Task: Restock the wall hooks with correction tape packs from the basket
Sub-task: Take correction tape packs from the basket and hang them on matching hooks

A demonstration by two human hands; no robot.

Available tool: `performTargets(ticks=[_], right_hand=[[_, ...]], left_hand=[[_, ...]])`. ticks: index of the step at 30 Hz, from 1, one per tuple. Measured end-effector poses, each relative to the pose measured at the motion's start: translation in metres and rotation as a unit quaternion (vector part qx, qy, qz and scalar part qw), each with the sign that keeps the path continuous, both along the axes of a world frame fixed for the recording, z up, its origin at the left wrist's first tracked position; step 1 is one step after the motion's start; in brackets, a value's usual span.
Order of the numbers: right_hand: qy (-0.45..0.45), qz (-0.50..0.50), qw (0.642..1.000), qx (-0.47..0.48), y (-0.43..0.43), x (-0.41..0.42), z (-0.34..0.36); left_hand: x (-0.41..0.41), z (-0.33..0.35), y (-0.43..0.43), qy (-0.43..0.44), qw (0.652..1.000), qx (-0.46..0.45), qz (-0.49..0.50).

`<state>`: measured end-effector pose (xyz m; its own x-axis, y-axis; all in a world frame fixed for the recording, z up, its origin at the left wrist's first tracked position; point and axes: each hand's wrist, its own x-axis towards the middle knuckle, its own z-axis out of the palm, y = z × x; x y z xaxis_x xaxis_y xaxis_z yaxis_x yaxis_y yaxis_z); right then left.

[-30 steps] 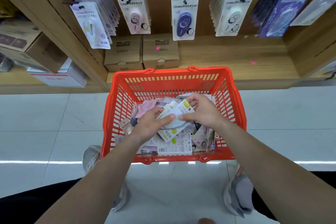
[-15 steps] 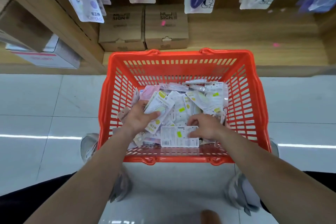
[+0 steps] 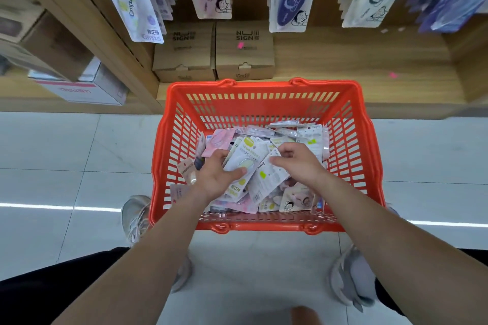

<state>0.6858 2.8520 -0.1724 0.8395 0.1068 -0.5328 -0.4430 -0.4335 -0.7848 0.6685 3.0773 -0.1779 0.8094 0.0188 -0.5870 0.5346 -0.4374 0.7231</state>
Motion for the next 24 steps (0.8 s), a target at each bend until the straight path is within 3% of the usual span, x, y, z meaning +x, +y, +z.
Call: performTargets(ticks=[7,16,18,24], right_hand=[[0.044,-0.024,0.995,0.081,0.01,-0.013,0.016],[0.145,-0.115,0.944,0.273,0.002,-0.006,0.005],[0.141,-0.098,0.949,0.264,0.001,-0.003,0.001],[0.059,-0.055,0.992,0.099,0.007,0.008,-0.022]], left_hand=[[-0.019,0.009,-0.018,-0.02,0.999,-0.026,-0.007],[-0.012,0.004,-0.01,0.003,0.991,-0.12,0.061],[-0.008,0.001,-0.011,0.012,0.99,-0.119,0.075],[0.0,-0.005,-0.01,0.074,0.987,-0.122,0.071]])
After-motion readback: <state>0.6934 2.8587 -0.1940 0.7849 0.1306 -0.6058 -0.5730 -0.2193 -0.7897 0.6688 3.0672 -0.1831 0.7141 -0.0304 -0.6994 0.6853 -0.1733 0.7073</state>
